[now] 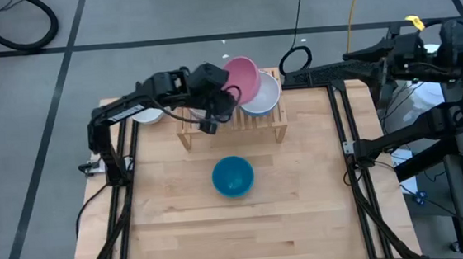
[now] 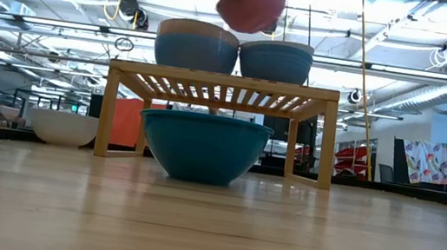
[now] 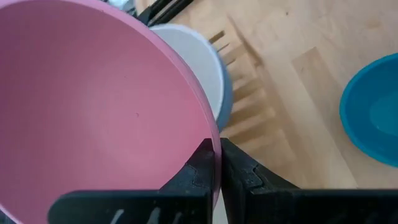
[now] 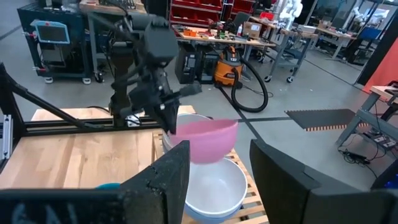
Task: Place and stack bowls onto a shelf
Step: Stack the pink bowl on top of the white bowl on the shelf
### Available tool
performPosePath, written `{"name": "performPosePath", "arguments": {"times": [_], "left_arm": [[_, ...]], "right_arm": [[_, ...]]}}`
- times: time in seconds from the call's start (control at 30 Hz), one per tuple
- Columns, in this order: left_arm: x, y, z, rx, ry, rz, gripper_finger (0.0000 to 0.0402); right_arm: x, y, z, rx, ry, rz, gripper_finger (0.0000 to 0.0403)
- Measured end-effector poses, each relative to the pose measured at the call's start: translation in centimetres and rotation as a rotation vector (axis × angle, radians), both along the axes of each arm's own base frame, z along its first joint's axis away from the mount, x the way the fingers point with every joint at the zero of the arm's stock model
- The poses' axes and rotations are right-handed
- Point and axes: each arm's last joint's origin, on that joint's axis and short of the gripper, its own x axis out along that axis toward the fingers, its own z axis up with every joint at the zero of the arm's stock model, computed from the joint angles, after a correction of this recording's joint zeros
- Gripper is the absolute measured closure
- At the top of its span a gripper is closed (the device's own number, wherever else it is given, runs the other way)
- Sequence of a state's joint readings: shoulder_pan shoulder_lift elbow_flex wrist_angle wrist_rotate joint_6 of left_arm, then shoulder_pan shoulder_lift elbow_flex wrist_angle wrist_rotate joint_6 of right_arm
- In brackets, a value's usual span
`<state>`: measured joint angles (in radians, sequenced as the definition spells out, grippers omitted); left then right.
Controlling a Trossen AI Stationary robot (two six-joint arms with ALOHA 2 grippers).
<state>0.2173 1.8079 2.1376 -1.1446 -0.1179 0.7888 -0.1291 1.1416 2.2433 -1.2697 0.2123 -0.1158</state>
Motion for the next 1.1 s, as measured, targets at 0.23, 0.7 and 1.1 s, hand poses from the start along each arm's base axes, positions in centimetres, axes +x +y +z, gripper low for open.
{"name": "performPosePath", "arguments": {"times": [0.23, 0.7, 1.1], "left_arm": [[2.4, 0.4, -2.0, 0.006, 0.022, -0.04, 0.0392], [3.6, 1.1, -3.6, 0.022, 0.067, -0.017, 0.0373], [4.4, 1.6, -2.6, 0.122, -0.06, 0.131, 0.0357]], "right_arm": [[0.1, 0.0, -0.1, 0.001, 0.011, 0.0, 0.0243], [0.0, 0.0, -0.2, 0.05, 0.001, -0.01, 0.0243], [0.0, 0.0, -0.3, 0.051, 0.011, -0.01, 0.0243]]}}
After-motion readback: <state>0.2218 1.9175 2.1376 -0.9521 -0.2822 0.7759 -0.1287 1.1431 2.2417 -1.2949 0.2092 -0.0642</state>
